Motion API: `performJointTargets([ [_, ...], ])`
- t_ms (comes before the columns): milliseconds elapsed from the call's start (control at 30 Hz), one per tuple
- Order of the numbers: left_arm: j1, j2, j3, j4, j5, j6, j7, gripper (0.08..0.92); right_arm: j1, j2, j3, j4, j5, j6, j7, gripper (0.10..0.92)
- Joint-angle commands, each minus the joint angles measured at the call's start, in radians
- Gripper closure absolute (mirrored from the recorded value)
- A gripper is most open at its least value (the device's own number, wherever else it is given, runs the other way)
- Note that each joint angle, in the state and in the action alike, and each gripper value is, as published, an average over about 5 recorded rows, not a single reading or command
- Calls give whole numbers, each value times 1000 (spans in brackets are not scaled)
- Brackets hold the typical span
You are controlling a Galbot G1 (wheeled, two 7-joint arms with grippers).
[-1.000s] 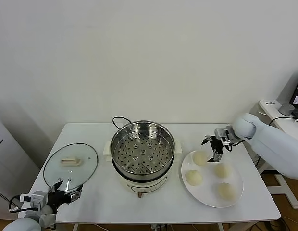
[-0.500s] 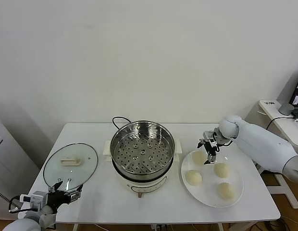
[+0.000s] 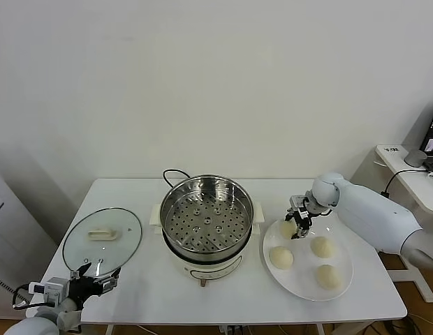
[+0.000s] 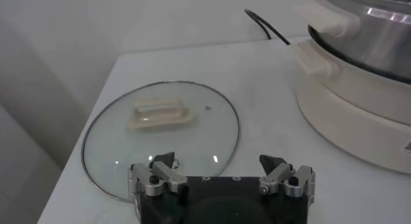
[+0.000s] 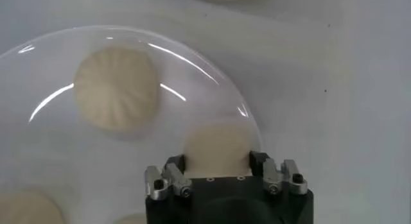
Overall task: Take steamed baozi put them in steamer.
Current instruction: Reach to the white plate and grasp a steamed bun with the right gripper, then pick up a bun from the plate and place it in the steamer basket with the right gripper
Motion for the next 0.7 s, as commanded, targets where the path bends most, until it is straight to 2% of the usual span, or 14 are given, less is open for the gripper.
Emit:
performJointTargets([
  [33, 1, -1, 0, 0, 0, 1, 0, 177, -4, -1, 4, 23, -3, -5, 10, 493],
  [200, 2, 1, 0, -4, 0, 3, -1, 177, 83, -48, -43, 93, 52, -7, -3, 523],
  [433, 1, 3, 2, -7, 0, 5, -1, 177, 439, -106, -245, 189, 183, 43, -81, 525],
  [700, 0, 3, 10, -13, 0, 6, -1, 177, 616, 35, -245, 56, 230, 300, -195, 522],
])
